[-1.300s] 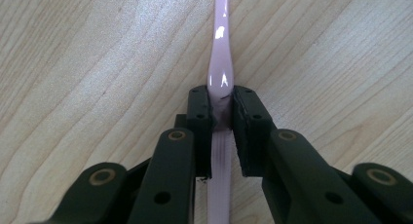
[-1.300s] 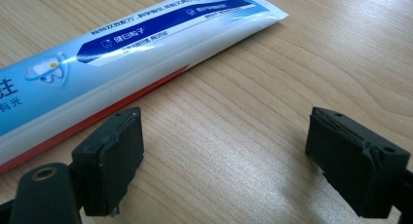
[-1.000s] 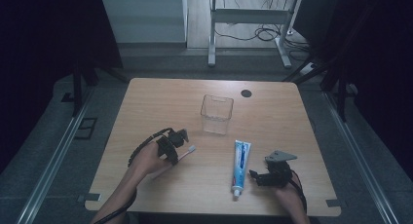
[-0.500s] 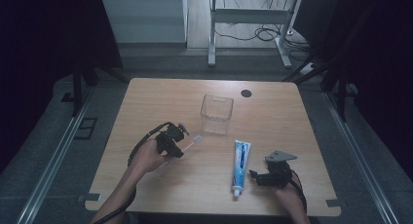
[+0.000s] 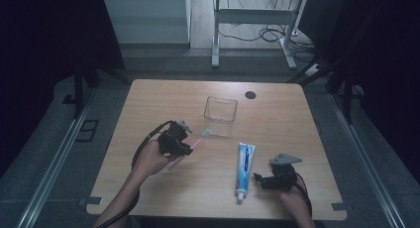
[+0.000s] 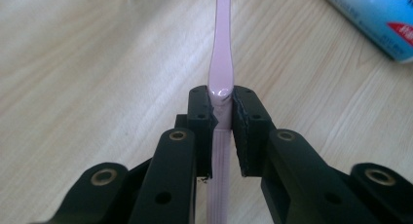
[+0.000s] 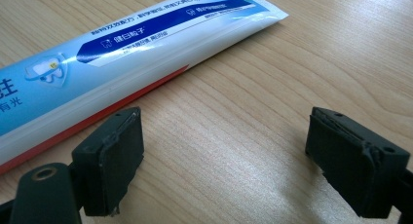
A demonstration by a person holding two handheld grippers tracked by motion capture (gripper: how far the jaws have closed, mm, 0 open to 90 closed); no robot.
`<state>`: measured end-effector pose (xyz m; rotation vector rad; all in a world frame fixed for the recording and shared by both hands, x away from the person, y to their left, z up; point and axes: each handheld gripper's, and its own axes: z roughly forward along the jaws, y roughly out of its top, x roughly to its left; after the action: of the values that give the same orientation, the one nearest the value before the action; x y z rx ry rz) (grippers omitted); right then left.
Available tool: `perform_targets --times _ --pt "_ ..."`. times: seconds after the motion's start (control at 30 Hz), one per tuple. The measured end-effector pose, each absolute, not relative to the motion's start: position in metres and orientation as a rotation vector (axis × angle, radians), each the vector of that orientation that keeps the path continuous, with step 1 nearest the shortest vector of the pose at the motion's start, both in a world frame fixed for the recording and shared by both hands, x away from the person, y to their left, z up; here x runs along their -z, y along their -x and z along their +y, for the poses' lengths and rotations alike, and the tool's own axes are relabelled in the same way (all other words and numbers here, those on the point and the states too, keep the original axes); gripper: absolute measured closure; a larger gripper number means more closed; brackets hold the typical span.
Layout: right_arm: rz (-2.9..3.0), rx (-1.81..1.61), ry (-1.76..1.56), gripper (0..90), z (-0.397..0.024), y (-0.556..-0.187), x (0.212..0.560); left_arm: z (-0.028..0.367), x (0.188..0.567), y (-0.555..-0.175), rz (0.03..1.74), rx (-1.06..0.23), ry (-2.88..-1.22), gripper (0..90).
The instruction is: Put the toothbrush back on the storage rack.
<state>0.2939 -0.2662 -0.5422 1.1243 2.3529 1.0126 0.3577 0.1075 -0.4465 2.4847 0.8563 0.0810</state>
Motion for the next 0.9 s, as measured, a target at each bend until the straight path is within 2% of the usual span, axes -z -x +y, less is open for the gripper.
perform_targets --times 0.9 --pt "2.351 -1.013 -1.127 13.7 -0.266 -0.294 0.542 0.109 0.406 -0.362 0.802 -0.268 -2.204 78.8"
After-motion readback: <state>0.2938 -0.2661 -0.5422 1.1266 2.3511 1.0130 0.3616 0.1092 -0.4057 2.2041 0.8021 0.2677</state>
